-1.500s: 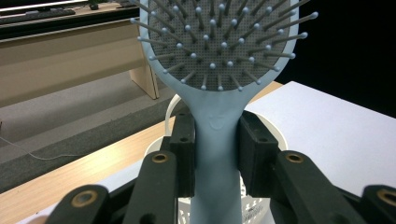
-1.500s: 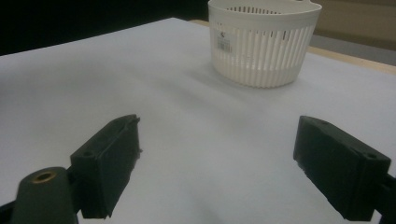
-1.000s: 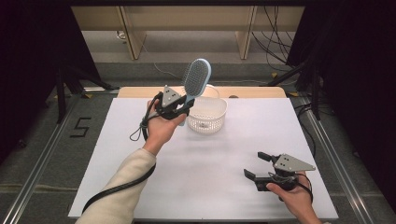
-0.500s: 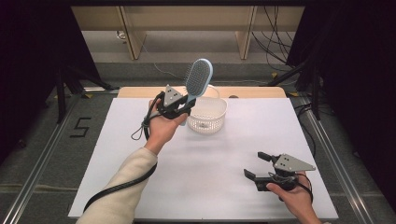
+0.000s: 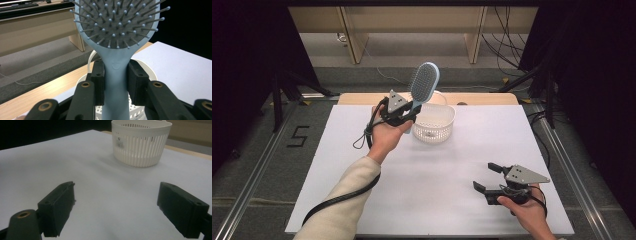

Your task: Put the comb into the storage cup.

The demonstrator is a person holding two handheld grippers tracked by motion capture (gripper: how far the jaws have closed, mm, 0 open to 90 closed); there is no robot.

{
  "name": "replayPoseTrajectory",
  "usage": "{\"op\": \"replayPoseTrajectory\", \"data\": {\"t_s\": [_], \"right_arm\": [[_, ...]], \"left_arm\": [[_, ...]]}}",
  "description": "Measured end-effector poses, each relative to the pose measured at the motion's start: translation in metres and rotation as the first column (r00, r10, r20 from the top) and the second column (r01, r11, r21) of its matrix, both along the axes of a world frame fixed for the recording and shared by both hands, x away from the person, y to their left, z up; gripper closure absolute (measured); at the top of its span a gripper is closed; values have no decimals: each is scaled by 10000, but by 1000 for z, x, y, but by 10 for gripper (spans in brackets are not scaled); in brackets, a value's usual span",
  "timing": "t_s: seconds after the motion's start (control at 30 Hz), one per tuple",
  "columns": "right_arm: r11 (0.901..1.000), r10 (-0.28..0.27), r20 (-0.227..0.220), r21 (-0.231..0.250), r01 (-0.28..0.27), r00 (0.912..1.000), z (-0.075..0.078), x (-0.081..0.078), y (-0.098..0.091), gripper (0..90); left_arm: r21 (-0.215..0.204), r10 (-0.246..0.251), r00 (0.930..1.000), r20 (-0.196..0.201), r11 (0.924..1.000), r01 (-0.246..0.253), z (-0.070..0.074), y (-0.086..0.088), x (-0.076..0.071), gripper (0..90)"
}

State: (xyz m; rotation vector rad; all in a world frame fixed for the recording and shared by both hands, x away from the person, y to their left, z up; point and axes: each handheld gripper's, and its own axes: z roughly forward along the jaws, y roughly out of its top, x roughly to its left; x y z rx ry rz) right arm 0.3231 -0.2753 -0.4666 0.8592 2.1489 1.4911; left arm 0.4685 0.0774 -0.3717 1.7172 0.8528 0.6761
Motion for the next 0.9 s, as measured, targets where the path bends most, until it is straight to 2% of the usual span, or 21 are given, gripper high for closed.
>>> {"op": "replayPoseTrajectory", "data": {"t_s": [0.9], "right_arm": [[10000, 12, -35, 37, -12, 10000, 0, 0, 0, 154]], "left_arm": [[316, -187, 9998, 90, 9993, 184, -1, -8, 8, 698]]}}
